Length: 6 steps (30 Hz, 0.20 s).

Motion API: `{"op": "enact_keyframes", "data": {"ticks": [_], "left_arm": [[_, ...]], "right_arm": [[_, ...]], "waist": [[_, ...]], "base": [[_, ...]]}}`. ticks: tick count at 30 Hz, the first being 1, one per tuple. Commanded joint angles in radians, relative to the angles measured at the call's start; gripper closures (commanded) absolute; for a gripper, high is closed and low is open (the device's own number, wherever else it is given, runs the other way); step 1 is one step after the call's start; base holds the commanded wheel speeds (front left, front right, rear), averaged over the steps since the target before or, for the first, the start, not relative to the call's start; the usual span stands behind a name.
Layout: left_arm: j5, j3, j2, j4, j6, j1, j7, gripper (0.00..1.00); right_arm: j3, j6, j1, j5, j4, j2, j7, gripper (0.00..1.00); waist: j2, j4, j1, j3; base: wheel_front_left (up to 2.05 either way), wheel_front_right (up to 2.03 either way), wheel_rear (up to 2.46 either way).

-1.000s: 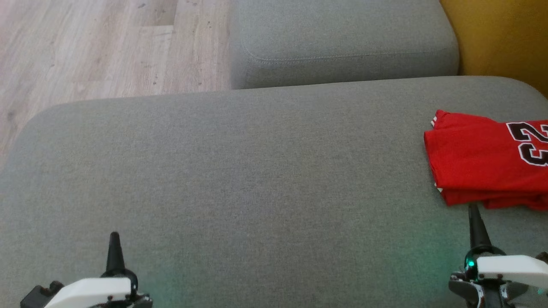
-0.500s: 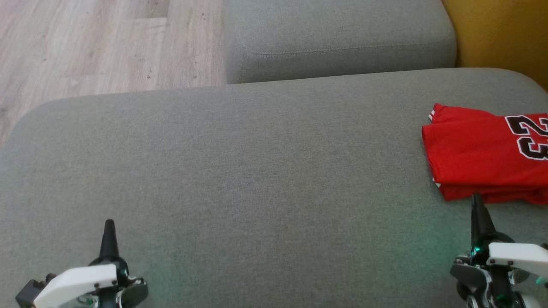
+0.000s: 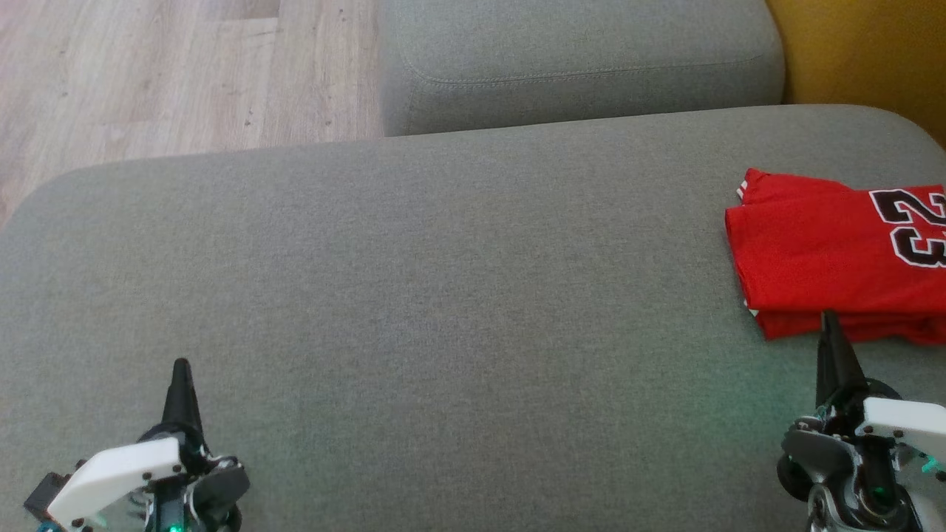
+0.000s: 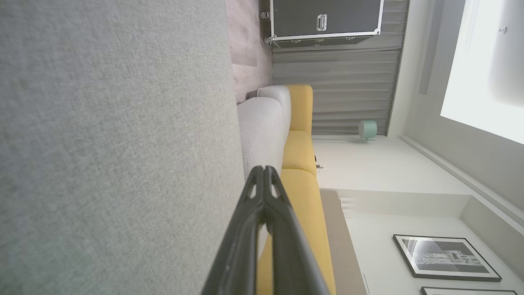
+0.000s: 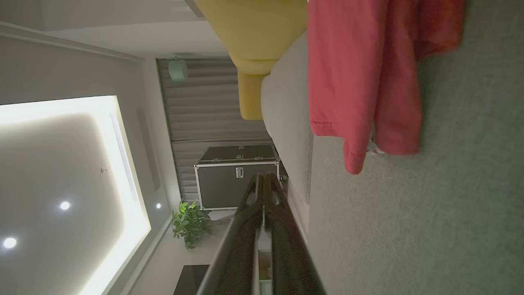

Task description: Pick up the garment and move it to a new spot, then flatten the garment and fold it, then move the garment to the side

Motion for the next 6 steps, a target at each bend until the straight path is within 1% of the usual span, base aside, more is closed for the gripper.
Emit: {"op": "enact_keyframes", "data": {"ticks": [1,6], "left_arm": [[-0.004,0.040,0.005,-0.028,-0.007,-0.049,0.004,1.00],[-0.004,0.040,0.005,-0.028,-0.007,-0.049,0.004,1.00]], "right_arm": [[0.018,-0.001,-0.049,0.008,-0.031,-0.019,0.005,1.00],[0.017,-0.001,-0.049,0.007,-0.031,-0.018,0.006,1.00]], "waist": [[0.0000,0.000,-0.0001,0.000],[0.0000,0.000,-0.0001,0.000]], "base": [[0.00,0.00,0.00],[0.00,0.00,0.00]]}}
